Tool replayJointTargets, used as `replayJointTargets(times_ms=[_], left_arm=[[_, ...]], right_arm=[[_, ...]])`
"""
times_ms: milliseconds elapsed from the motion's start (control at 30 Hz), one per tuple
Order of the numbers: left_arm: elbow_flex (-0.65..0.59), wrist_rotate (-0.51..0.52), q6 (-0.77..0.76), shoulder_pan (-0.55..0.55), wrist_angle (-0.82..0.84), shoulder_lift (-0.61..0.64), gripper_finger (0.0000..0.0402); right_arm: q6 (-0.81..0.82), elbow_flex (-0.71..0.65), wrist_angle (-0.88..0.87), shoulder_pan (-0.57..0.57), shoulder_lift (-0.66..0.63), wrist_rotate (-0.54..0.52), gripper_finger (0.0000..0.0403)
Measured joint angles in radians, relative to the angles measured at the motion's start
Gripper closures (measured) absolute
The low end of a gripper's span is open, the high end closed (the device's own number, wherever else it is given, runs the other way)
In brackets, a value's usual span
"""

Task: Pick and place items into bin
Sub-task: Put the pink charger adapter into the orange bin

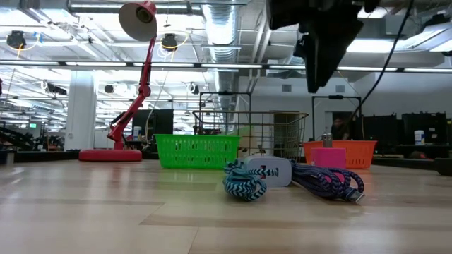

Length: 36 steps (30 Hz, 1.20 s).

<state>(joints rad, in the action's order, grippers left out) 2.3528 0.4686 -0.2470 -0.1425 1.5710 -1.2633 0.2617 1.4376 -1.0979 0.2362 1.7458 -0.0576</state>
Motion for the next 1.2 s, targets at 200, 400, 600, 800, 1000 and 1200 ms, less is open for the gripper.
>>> replayJointTargets(times_ms=[200,400,600,800,1000,1200], left_arm=[[0.0,0.0,0.0,0.0,0.0,0.0,0.025],[0.0,0.0,0.0,0.0,0.0,0.0,0.025],[0.0,0.0,0.0,0.0,0.0,0.0,0.025],[0.0,-0.019,-0.001,0.0,0.0,0.0,0.025],[0.0,-0.019,-0.008,0.0,0.0,0.0,0.025],[0.0,-0.024,-0.013,0.0,0.0,0.0,0.025]], right_arm=[[-0.009,0.0,0.012,0.031,0.061,-0.001,0.0181],[-0.008,0.0,0.042,0.057,0.108,-0.005,0.0168],[-0.001,0.0,0.075,0.065,0.109,-0.028,0.0168],[-0.001,0.0,0.083,0.071,0.109,-0.047,0.0168],[0.0,-0.003,0.086,0.071,0.109,-0.052,0.0168],[0.0,-0.003,0.078,0.071,0.147,-0.048,0.0168]])
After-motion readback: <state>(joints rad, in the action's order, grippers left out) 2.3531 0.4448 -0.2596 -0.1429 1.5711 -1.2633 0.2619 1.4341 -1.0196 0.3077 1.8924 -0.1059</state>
